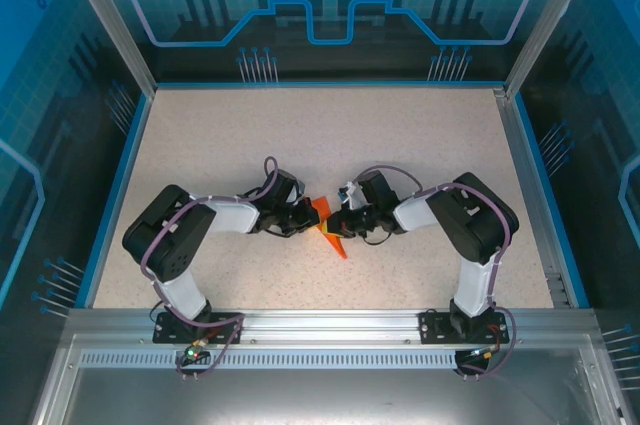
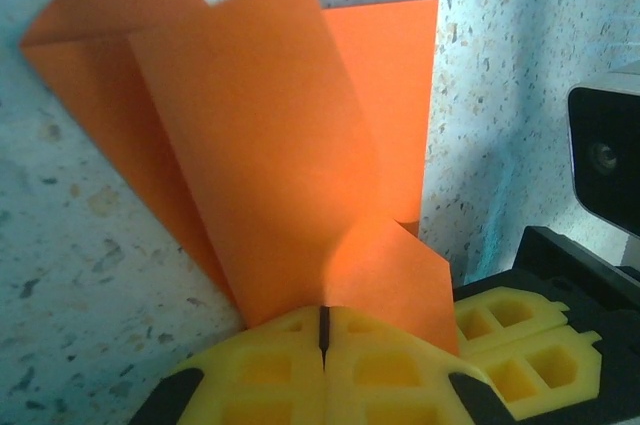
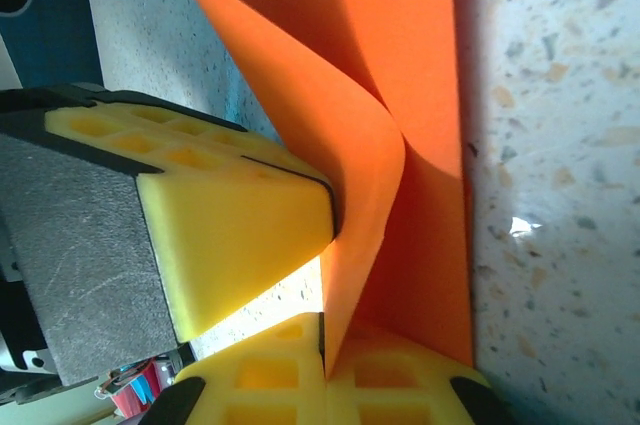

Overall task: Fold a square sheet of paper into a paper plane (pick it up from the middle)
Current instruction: Fold the wing for the fifth time at the center of the table.

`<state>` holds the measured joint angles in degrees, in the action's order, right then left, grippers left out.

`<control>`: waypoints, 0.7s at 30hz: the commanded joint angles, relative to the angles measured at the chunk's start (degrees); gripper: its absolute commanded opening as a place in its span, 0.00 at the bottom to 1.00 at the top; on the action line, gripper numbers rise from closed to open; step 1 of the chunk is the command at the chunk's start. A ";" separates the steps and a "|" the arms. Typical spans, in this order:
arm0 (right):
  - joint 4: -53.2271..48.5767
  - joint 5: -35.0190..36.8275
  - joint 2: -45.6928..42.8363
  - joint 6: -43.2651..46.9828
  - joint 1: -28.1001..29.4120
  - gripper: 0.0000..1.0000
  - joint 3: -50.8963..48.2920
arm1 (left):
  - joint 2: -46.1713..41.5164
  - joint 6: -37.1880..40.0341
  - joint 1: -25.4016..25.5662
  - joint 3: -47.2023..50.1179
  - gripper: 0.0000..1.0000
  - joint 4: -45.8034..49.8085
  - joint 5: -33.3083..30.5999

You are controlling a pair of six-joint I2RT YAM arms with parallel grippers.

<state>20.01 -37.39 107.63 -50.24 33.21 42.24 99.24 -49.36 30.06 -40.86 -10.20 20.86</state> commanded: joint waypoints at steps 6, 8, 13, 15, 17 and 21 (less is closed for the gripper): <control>-13.75 3.04 -3.73 4.86 -0.75 0.17 1.36 | 2.40 0.41 0.33 -1.07 0.00 5.93 -2.49; -15.23 2.90 -4.99 5.36 -0.65 0.19 1.25 | 2.69 0.31 0.31 -1.12 0.00 5.98 -2.49; -17.22 2.75 -7.36 6.20 -0.60 0.20 -0.03 | 2.79 0.22 0.35 -1.27 0.00 5.63 -1.85; -17.40 2.83 -7.53 6.31 -0.52 0.17 -0.46 | 2.62 0.15 0.28 -1.41 0.00 5.22 -1.29; -17.19 2.84 -7.23 6.36 -0.52 0.14 -0.80 | 2.21 0.21 0.32 -1.47 0.01 4.63 -0.55; -15.54 3.46 -5.85 5.56 -0.54 0.07 -1.69 | 0.19 0.84 0.35 -2.22 0.03 4.23 0.74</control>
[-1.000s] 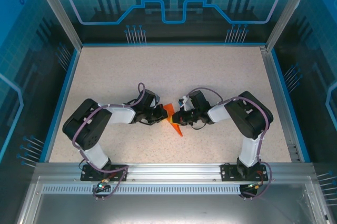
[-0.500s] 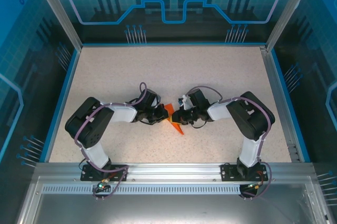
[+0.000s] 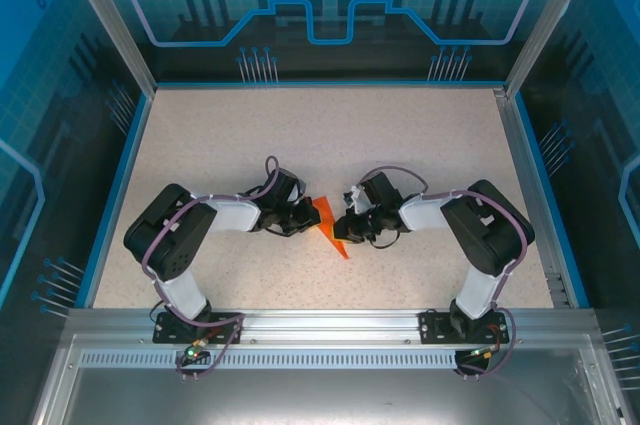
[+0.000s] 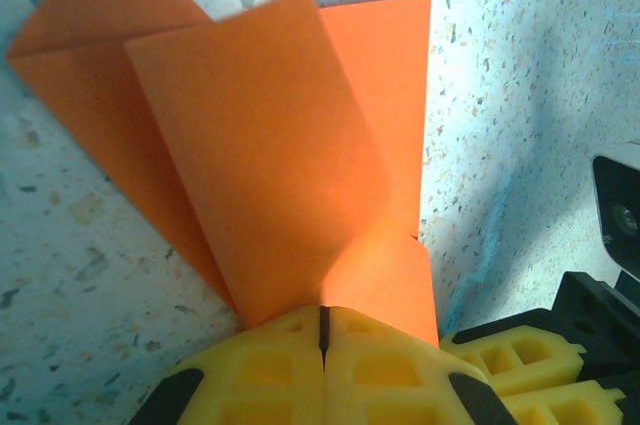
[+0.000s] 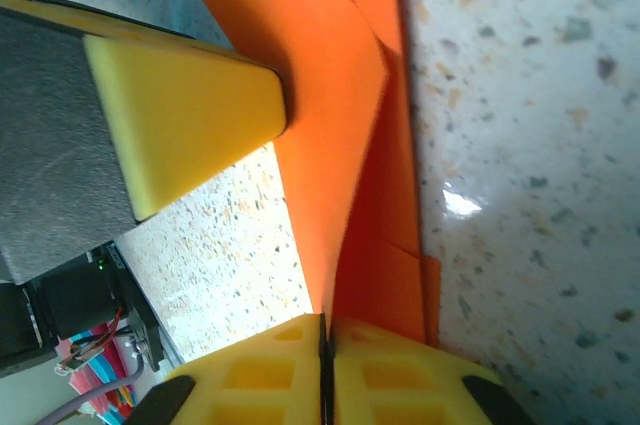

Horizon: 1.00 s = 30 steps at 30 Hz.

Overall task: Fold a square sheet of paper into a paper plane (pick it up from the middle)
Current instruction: Fold the wing for the fifth time at the center of the table.

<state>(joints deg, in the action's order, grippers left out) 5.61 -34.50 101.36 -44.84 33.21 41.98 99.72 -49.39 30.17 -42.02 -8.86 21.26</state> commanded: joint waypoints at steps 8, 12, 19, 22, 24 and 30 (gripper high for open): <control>9.17 0.71 0.64 -4.92 -1.11 0.02 -5.75 | -6.32 1.28 0.18 0.58 0.14 -0.33 1.82; 11.92 0.40 -0.63 -6.18 -1.92 0.01 -7.07 | -6.99 1.12 0.24 2.71 0.15 -3.44 2.92; 14.51 -3.49 -0.29 -8.82 -3.41 0.00 -7.26 | -5.62 1.22 0.76 4.10 0.15 -6.83 4.42; 16.02 -5.07 0.83 -10.41 -3.97 0.00 -7.31 | -4.51 1.22 1.11 3.97 0.14 -7.13 4.33; 16.60 -5.74 1.43 -11.17 -4.32 0.00 -7.30 | -3.81 1.18 1.16 3.88 0.12 -7.57 4.31; 15.81 -6.06 2.08 -12.11 -4.74 0.00 -6.94 | -1.70 1.22 1.24 2.77 0.10 -7.90 4.56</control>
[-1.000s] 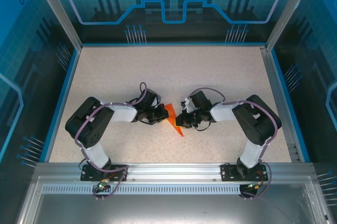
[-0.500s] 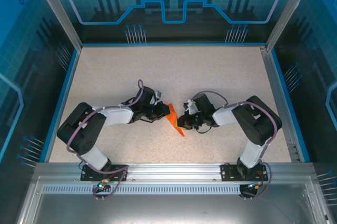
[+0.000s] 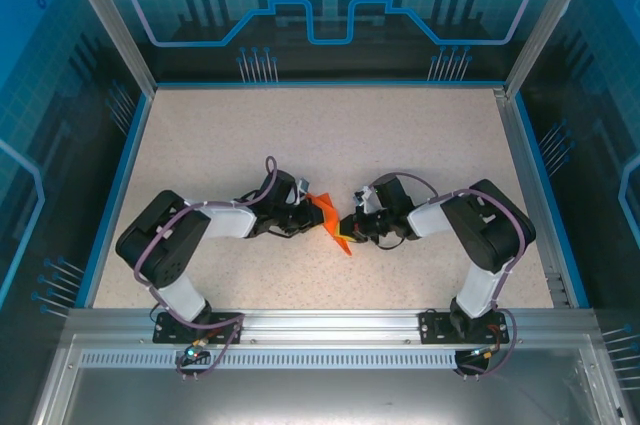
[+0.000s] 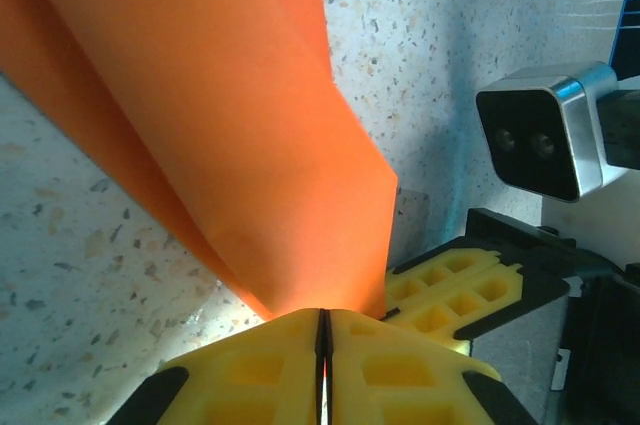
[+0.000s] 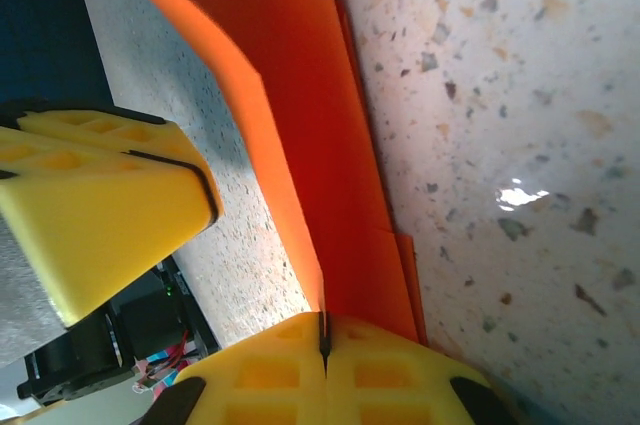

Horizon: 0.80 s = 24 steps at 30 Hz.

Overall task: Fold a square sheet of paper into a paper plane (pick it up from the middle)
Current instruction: Fold the wing for the fifth time at the center of the table.

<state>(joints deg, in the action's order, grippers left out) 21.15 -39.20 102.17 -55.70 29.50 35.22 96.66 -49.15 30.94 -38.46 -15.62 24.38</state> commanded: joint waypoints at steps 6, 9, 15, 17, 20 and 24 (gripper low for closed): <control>-0.41 -1.57 2.37 -1.60 -1.12 0.00 0.17 | 3.21 1.09 0.61 -1.97 0.09 -0.48 1.21; -0.50 -1.75 2.93 -1.69 -1.15 0.00 0.33 | 3.75 1.17 0.61 -2.46 0.08 1.02 0.47; -1.41 -1.99 3.46 -1.25 -1.14 0.00 0.80 | 4.64 0.64 0.56 -3.78 0.06 4.68 -1.02; -1.71 -2.23 3.62 -0.95 -1.11 0.00 1.07 | 5.09 0.25 0.57 -4.53 0.06 6.38 -1.49; -3.02 -2.25 3.81 -0.04 -1.11 0.00 1.69 | 5.84 -0.42 0.68 -5.63 0.05 8.78 -2.19; -3.94 -2.37 4.22 0.58 -1.11 0.01 2.38 | 6.64 -0.98 0.67 -6.79 0.06 11.43 -2.82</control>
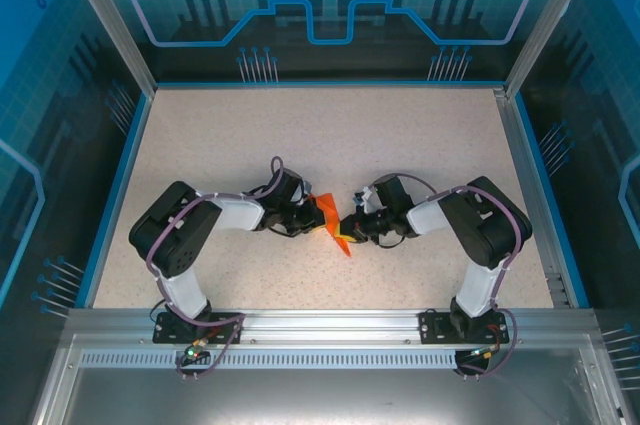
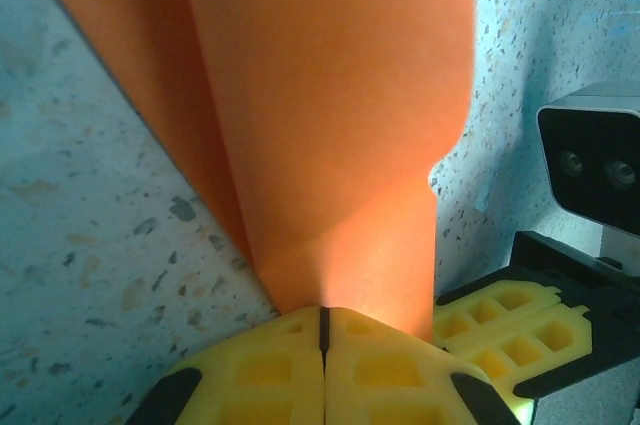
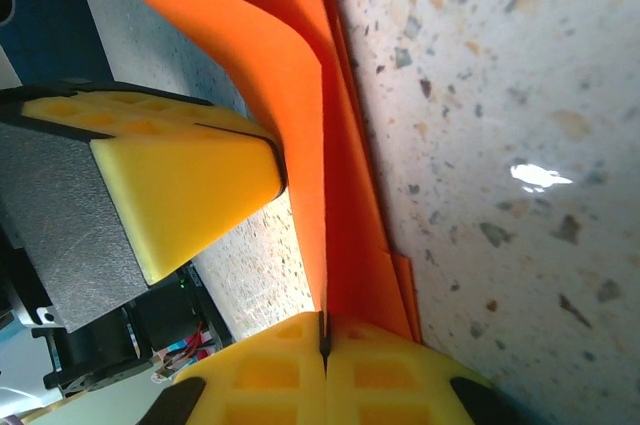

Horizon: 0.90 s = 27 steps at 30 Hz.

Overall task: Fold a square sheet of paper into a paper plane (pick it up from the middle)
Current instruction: Fold the wing for the fifth time at the center of the table.

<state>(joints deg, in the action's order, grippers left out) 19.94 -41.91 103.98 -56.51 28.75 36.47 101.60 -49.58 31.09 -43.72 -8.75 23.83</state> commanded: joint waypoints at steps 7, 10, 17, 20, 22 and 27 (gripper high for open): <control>-3.88 0.59 2.96 1.98 -0.37 0.01 1.46 | 0.47 0.32 0.72 -2.11 0.06 3.96 -1.30; -4.20 0.94 3.06 2.36 -0.37 0.01 1.59 | -1.74 1.02 0.79 -1.34 0.08 0.67 -0.11; -6.15 1.31 3.09 3.23 -0.41 0.01 1.91 | -3.00 2.27 0.90 -1.20 0.10 -1.49 0.24; -6.15 1.22 3.42 3.34 -0.41 0.01 2.09 | -0.74 2.08 0.85 -2.63 0.09 1.11 -0.28; -6.23 1.10 3.51 3.53 -0.42 0.01 2.22 | 0.56 1.47 0.90 -3.25 0.08 2.13 -0.58; -7.18 0.73 3.61 4.71 -0.28 0.04 2.90 | 2.77 1.01 0.93 -4.95 0.06 5.37 -1.76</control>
<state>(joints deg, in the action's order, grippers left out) 15.81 -43.16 104.71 -53.54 28.42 38.50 103.00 -49.08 31.53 -46.76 -7.03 23.49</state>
